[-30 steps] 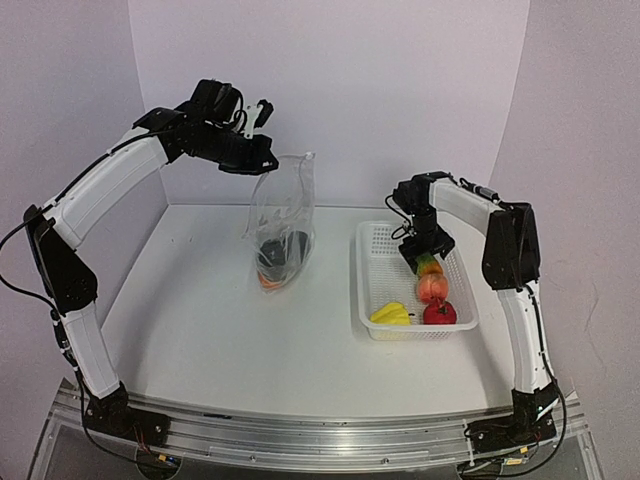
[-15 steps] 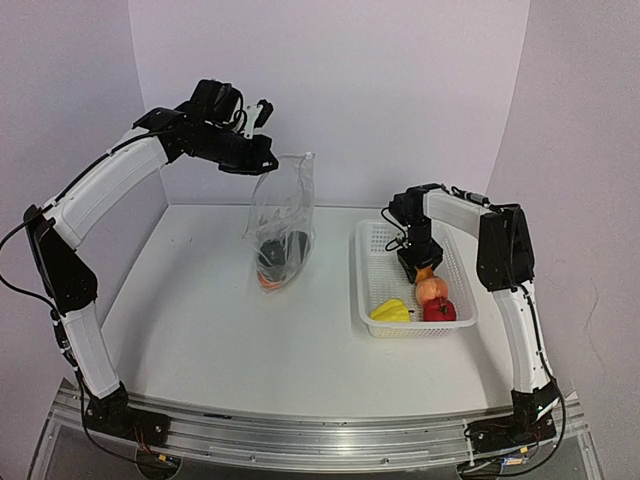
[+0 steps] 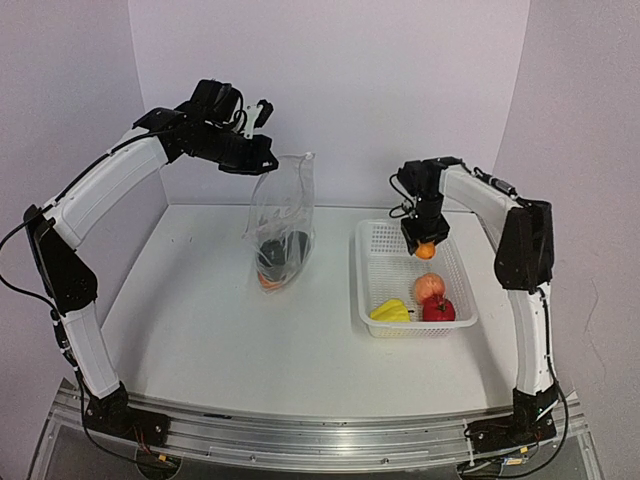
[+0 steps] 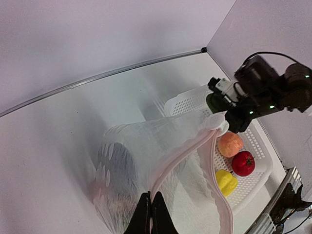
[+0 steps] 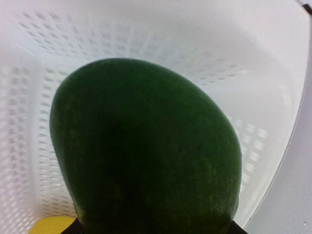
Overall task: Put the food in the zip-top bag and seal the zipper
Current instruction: Pick up the fake fruit from the bin, then place the fake fruit in the zipper food storage bag.
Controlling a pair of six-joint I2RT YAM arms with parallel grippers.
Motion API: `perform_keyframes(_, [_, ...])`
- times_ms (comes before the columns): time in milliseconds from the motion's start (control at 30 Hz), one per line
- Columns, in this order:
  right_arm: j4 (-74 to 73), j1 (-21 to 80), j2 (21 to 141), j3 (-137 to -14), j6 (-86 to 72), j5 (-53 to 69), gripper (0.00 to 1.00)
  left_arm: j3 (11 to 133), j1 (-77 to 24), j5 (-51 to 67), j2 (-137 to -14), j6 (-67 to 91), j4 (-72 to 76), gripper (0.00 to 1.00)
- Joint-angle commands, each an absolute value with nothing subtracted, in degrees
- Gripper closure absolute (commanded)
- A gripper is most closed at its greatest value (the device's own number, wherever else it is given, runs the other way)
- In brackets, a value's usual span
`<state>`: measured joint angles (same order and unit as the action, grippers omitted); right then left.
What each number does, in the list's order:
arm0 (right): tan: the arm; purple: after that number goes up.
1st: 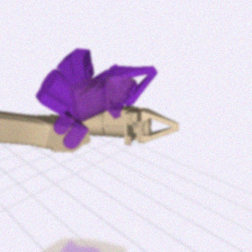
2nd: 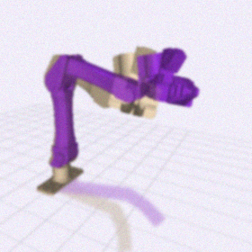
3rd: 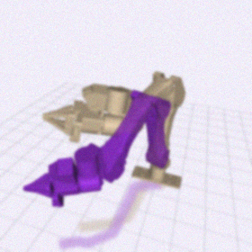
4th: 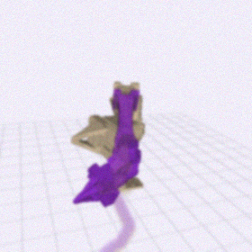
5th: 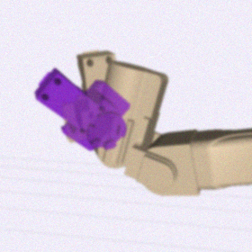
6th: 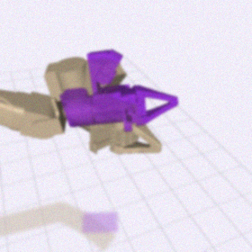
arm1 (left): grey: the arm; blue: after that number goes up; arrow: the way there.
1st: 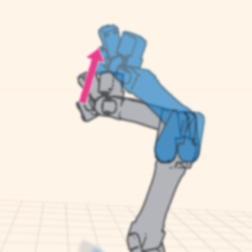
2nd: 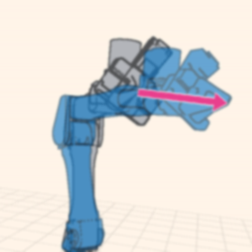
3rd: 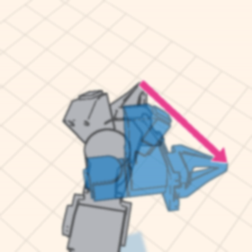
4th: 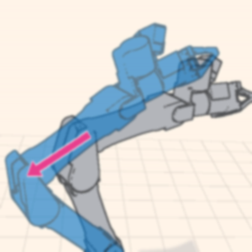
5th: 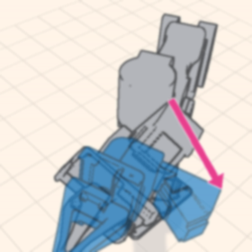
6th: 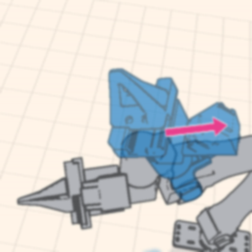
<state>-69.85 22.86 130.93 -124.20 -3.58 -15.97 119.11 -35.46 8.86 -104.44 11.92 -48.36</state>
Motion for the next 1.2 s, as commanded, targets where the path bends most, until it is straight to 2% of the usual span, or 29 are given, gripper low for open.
perform_keyframes(0, [-67.86, 25.78, 116.76, -130.89, -12.41, -13.23, 1.0, 119.74, -35.44, 8.84, -102.89, 11.44, -45.93, 1.0])
perform_keyframes(133, [-57.92, 31.86, 108.97, -129.27, -18.83, -11.27, 1.0, 119.81, -35.49, 9.16, -103.09, 11.64, -45.91, 1.0])
perform_keyframes(267, [-37.53, 39.97, 103.83, -121.62, -24.6, -7.48, 1.0, 120.13, -35.48, 9.45, -103.32, 11.89, -45.93, 1.0])
perform_keyframes(367, [-20.73, 44.06, 102.65, -115.15, -31.43, -4.04, 1.0, 120.41, -35.46, 9.65, -103.45, 12.16, -45.86, 1.0])
perform_keyframes(500, [-11.06, 48.66, 105.44, -115.2, -36.82, -3.0, 1.0, 120.65, -35.47, 9.87, -103.45, 12.32, -45.77, 1.0])
perform_keyframes(867, [-7.92, 54.19, 112.91, -113.56, -43.0, -6.33, 1.0, 121.99, -35.43, 10.95, -103.89, 12.98, -45.75, 1.0])
perform_keyframes(1100, [-20.36, 55.2, 116.39, -115.97, -37.78, -8.73, 0.99, 122.56, -35.44, 11.42, -104.19, 13.35, -45.66, 1.0])
perform_keyframes(1167, [-24.86, 55.2, 118.08, -117.39, -36.88, -8.54, 0.92, 122.81, -35.49, 11.51, -104.24, 13.36, -45.67, 1.0])
